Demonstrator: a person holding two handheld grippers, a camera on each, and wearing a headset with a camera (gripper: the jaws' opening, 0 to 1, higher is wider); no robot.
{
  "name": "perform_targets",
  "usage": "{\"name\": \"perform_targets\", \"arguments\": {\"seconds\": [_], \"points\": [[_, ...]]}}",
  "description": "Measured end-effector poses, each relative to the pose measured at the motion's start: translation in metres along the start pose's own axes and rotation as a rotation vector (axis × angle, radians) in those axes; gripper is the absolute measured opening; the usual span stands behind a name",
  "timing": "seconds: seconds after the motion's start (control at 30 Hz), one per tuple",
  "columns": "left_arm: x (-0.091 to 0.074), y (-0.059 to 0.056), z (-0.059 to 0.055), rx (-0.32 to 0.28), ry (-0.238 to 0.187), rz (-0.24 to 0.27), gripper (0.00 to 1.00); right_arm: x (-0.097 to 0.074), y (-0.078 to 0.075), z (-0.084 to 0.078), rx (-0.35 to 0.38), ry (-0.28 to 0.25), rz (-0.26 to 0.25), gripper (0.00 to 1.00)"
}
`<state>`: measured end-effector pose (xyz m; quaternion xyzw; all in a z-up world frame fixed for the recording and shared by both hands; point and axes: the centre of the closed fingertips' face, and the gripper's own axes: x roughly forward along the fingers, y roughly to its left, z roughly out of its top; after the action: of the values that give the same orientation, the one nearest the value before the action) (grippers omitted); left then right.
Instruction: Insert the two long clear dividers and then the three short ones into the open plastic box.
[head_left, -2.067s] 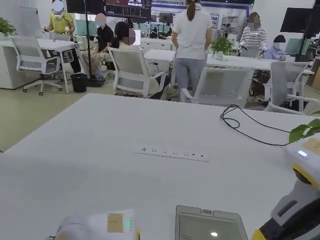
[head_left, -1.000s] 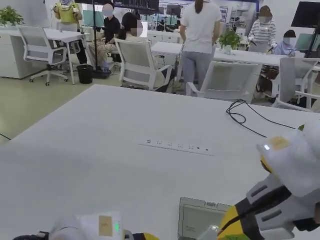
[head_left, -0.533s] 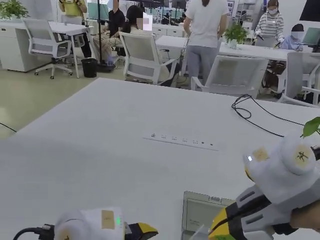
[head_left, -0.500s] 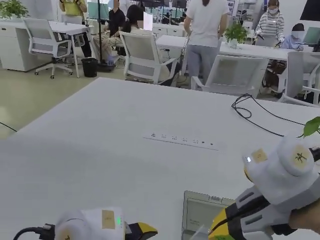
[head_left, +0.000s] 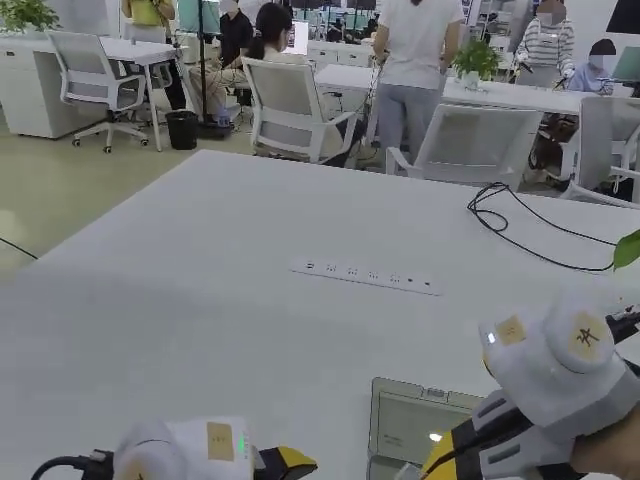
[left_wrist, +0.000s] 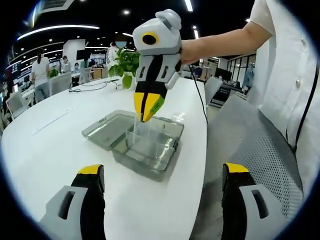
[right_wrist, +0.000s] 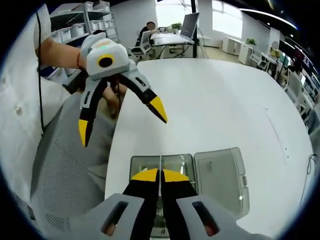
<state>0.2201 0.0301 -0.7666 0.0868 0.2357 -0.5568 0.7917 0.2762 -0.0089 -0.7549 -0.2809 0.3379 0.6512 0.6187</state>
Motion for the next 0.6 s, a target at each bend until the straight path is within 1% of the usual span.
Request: {"name": "perform_targets", "arguments": {"seconds": [0.3, 0.43, 0.6], "points": [[0.001, -0.002, 0.001, -0.002, -0.002, -0.004, 1.00, 0.004, -0.001, -0.003, -0.010, -0.002, -0.007, 0.03], [0.001, -0.002, 0.000, -0.004, -0.001, -0.005, 1.00, 0.008, 0.000, -0.001, -0.030, -0.006, -0.008, 0.03], [0.001, -0.003, -0.001, -0.004, 0.003, -0.008, 0.99, 0.019, 0.001, 0.000, -0.057, 0.007, -0.001, 0.03]]}}
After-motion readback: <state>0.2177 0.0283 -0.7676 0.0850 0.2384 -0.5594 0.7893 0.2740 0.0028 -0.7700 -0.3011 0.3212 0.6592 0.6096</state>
